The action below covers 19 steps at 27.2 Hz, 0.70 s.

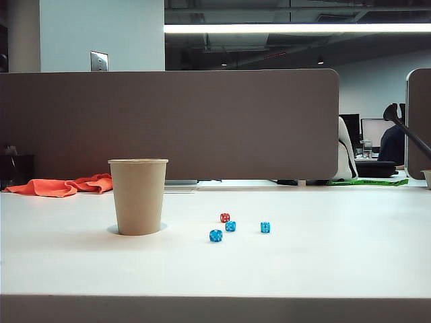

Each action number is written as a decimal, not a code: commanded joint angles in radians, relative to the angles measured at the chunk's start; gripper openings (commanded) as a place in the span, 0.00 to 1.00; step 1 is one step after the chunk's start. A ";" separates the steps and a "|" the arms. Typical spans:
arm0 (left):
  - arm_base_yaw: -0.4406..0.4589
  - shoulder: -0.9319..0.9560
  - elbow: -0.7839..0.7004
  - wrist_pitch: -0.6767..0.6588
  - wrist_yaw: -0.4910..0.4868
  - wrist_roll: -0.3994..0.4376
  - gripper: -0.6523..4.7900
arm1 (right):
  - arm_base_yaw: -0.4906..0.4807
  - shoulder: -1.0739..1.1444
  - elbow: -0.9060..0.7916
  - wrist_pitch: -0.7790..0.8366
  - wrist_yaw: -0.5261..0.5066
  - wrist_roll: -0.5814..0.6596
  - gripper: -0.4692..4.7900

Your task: Pick up the dice with a different color and drop it into the paper cup.

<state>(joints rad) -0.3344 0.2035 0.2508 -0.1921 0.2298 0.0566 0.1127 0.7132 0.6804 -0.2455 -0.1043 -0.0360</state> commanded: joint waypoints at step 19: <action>-0.168 0.131 0.010 0.097 -0.113 0.022 0.11 | 0.394 0.781 0.515 -0.061 0.106 -0.003 0.08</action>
<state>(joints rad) -0.5045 0.3336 0.2546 -0.1089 0.1192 0.0750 0.5011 1.4773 1.1648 -0.2695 0.0002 -0.0536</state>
